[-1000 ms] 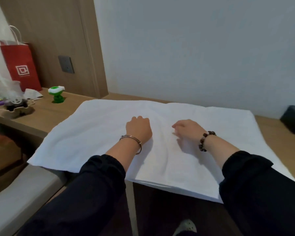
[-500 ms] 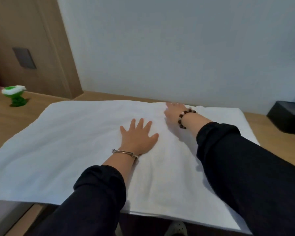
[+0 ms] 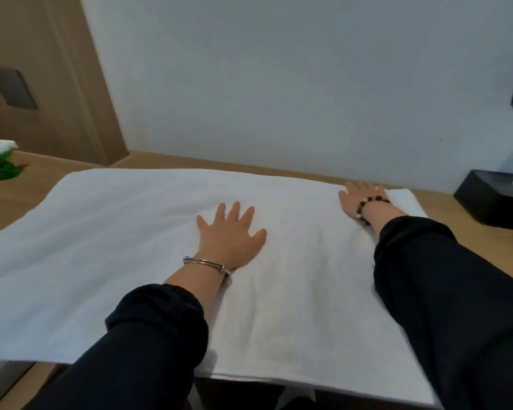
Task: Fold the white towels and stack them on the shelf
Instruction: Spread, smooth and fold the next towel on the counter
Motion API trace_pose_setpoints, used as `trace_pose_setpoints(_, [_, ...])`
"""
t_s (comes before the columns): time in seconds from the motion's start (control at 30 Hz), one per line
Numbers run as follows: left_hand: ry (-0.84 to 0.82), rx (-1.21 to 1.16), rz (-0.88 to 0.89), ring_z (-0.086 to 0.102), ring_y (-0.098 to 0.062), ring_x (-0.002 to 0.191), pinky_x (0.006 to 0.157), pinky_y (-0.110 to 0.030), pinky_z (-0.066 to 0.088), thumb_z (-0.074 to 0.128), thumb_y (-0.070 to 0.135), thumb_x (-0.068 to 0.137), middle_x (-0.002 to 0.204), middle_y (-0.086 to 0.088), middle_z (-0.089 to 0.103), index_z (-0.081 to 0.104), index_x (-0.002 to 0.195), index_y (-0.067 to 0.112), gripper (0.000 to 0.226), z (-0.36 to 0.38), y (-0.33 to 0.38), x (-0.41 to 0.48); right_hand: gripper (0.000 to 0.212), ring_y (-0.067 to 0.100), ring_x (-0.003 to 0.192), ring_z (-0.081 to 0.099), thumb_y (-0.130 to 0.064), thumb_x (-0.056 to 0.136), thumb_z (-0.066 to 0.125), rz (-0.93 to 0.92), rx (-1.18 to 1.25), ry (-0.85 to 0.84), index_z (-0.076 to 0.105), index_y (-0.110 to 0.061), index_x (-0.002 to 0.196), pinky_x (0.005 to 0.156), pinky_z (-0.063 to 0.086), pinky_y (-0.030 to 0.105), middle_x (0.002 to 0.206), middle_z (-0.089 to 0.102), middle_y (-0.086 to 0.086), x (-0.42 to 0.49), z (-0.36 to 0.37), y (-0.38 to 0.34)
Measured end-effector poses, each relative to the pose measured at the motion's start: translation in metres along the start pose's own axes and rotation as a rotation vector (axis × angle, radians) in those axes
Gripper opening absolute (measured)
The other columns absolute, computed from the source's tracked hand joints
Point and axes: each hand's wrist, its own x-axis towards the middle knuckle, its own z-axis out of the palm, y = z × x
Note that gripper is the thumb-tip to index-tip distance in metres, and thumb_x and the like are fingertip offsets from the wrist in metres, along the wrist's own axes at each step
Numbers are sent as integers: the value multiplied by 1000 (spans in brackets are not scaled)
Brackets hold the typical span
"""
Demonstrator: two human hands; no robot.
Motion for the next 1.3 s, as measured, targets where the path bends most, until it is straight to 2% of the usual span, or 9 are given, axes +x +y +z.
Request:
trace_pose_setpoints(0.2, [102, -25, 443, -1, -15, 147, 116, -49, 3, 22, 38, 100, 159, 11, 8, 15, 150, 36, 50, -6, 12, -3, 40, 34, 122, 42, -29, 98, 37, 407, 197, 239, 52, -8, 128, 100, 35, 43, 134, 47, 15, -11, -21, 46])
trace_pose_setpoints(0.27, [-38, -161, 359, 19, -19, 143, 116, -44, 16, 25, 40, 100, 153, 6, 29, 36, 143, 30, 45, -12, 20, 2, 39, 36, 124, 45, -21, 101, 32, 459, 317, 195, 52, -3, 129, 101, 37, 43, 137, 47, 18, -9, -23, 65])
trace_pose_setpoints(0.33, [-52, -188, 252, 49, -27, 113, 92, -39, 39, 25, 46, 98, 120, -5, 59, 56, 109, 22, 41, -25, 35, 10, 38, 35, 122, 49, -16, 102, 30, 454, 379, 108, 50, 0, 130, 100, 40, 40, 138, 49, 19, -11, -29, 76])
trace_pose_setpoints(0.47, [93, -88, 161, 42, -21, 83, 67, -33, 32, 21, 60, 94, 81, 0, 51, 42, 68, 21, 51, -31, 66, 26, 39, 33, 118, 51, -28, 103, 34, 287, 556, 73, 57, -4, 123, 100, 36, 39, 133, 54, 15, -7, -30, 99])
trace_pose_setpoints(0.67, [247, -136, 172, 45, -23, 104, 74, -35, 38, 28, 58, 93, 102, -2, 53, 55, 100, 16, 50, -9, 78, 35, 29, 29, 102, 62, -11, 100, 41, 220, 1103, -170, 62, -20, 117, 65, 53, 29, 124, 62, 9, -1, -26, 112])
trace_pose_setpoints(0.83, [251, -170, 345, 41, -21, 118, 94, -35, 35, 33, 46, 95, 126, 0, 50, 50, 121, 20, 40, 1, 76, 42, 44, 28, 90, 68, 9, 93, 38, 139, 1259, -271, 64, -16, 117, 68, 55, 37, 105, 70, 7, 4, -24, 122])
trace_pose_setpoints(0.97, [221, -179, 364, 41, -21, 120, 96, -35, 34, 33, 45, 96, 128, 0, 52, 52, 122, 20, 40, 1, 77, 45, 51, 30, 106, 62, 16, 88, 42, -21, 1275, -439, 60, -16, 123, 93, 47, 49, 118, 65, 9, 6, -21, 134])
trace_pose_setpoints(1.1, [208, -188, 347, 41, -21, 121, 97, -35, 33, 34, 44, 95, 129, 0, 52, 52, 123, 21, 40, -1, 76, 44, 23, 29, 91, 58, -18, 100, 44, 184, 1167, -339, 64, -15, 111, 82, 45, 39, 102, 64, 10, 12, -23, 124])
trace_pose_setpoints(1.3, [177, -203, 345, 41, -18, 123, 100, -34, 32, 34, 43, 96, 132, 2, 51, 50, 128, 22, 41, -4, 76, 40, 28, 24, 81, 56, -4, 95, 47, 182, 956, 98, 65, -3, 116, 69, 45, 31, 99, 65, 13, 29, -27, 128])
